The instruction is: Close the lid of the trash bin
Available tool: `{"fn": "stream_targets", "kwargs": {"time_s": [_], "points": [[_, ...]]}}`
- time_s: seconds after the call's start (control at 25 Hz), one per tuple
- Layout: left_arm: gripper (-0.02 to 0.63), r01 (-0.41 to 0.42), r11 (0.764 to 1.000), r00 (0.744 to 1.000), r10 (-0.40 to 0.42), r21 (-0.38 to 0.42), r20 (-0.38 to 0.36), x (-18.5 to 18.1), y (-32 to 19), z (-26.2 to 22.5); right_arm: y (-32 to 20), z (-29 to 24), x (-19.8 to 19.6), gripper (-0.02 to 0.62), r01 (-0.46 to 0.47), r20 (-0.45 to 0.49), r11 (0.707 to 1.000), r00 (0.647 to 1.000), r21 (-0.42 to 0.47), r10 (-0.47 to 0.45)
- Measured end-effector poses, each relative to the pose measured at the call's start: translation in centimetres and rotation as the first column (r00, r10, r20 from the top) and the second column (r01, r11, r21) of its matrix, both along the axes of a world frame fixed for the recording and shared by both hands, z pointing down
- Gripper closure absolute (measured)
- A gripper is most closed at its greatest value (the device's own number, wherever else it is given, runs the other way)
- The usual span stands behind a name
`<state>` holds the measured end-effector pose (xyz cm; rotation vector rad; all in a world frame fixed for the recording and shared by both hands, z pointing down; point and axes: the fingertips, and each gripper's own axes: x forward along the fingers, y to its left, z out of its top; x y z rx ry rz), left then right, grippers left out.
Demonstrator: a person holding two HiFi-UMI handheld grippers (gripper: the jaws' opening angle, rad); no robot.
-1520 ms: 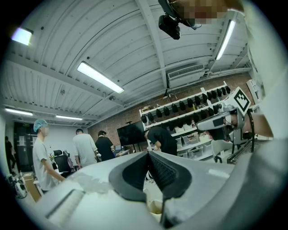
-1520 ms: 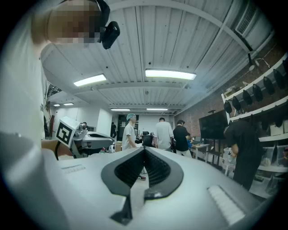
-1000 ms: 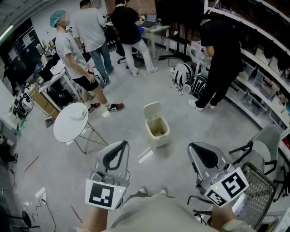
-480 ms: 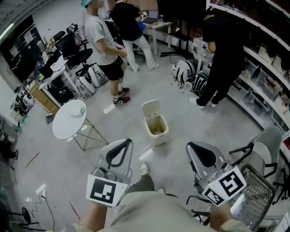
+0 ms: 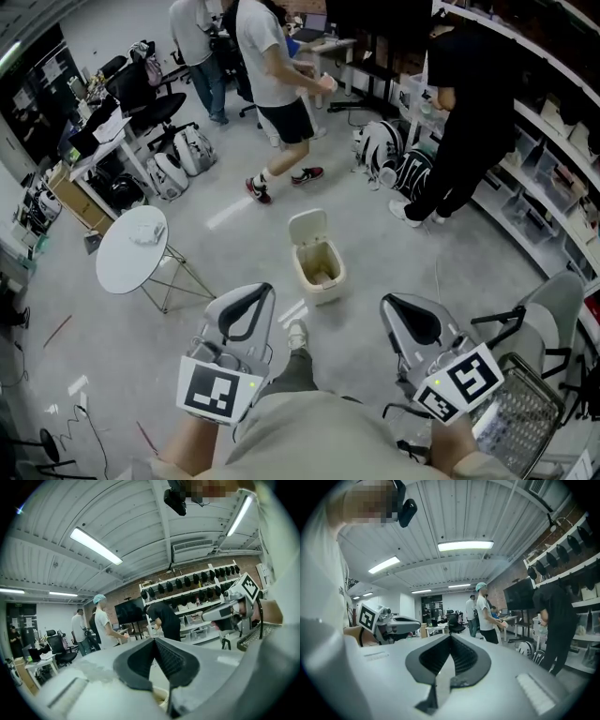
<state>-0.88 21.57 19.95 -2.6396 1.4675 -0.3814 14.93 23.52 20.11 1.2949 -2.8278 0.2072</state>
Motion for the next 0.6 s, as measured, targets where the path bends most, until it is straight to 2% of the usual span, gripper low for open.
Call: {"fn": "stream_targets", "kwargs": {"time_s": [0.32, 0.6], "points": [[0.603, -0.014, 0.999, 1.0, 0.014, -0.045, -0.013, -2.0, -8.6, 1.1, -8.8, 1.7, -2.1, 0.592, -0.02, -0.038, 0.997, 0.999, -0.072, 0.018], [0.603, -0.027, 0.997, 1.0, 0.025, -0.074, -0.017, -5.6, -18.3, 1.7, -18.6, 2.1, -6.2, 0.592, -0.023, -0.063, 0.993, 0.998, -0.118, 0.015]]}}
